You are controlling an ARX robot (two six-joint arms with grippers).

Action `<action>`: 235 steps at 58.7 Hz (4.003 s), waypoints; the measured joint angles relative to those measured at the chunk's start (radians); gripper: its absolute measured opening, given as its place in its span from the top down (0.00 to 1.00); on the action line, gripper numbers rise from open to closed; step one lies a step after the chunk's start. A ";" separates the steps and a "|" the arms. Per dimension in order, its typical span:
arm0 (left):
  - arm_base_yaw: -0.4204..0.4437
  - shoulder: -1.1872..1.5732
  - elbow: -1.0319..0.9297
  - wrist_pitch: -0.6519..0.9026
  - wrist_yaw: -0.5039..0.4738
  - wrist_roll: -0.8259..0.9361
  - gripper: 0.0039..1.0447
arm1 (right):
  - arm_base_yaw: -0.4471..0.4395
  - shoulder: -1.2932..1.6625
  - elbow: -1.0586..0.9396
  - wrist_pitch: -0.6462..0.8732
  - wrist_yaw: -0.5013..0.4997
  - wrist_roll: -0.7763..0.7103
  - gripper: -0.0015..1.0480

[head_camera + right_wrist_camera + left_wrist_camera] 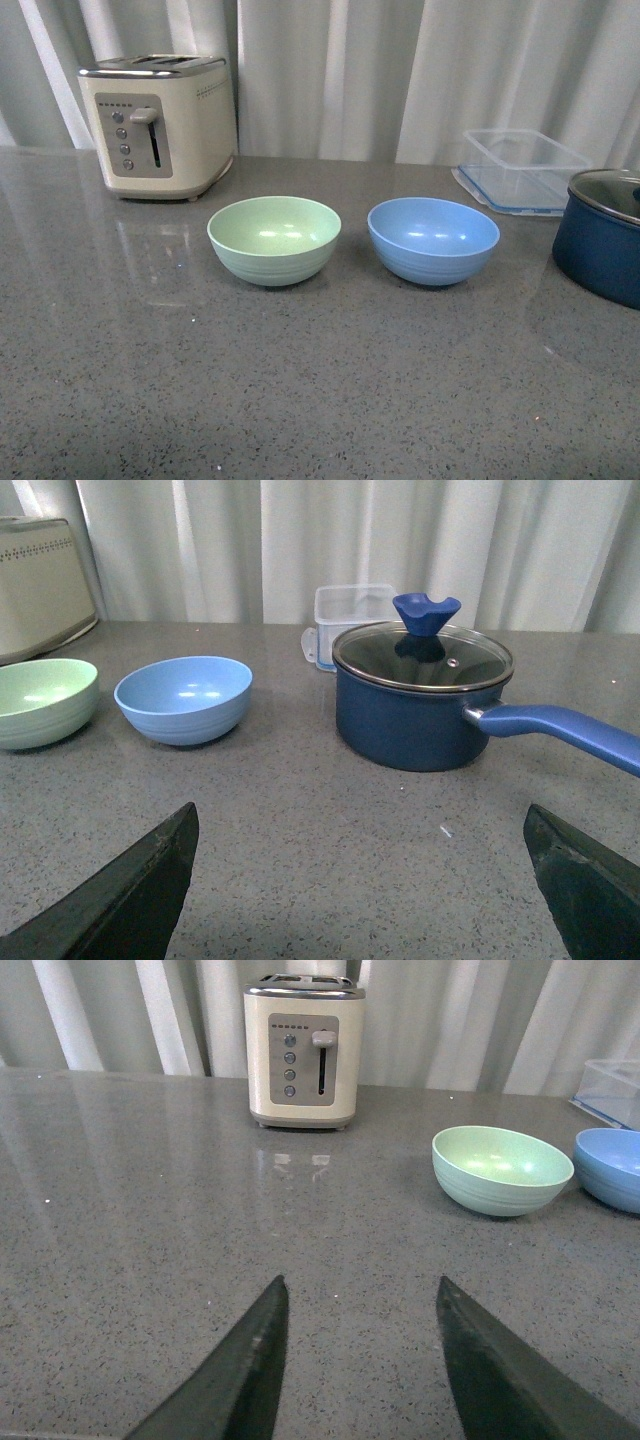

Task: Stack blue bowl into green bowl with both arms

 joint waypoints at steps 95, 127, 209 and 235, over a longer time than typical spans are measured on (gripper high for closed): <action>0.000 0.000 0.000 0.000 0.000 0.003 0.06 | 0.135 1.503 1.068 0.021 -0.027 0.028 0.10; 0.000 0.000 0.000 0.000 0.000 0.003 0.06 | 0.228 1.924 1.403 -0.193 0.115 0.219 0.10; 0.000 0.000 0.000 0.000 0.000 0.003 0.06 | 0.249 1.895 1.552 -0.254 0.102 0.299 0.98; 0.000 0.000 0.000 0.000 0.000 0.003 0.06 | 0.445 2.041 1.720 -0.201 0.065 0.303 0.98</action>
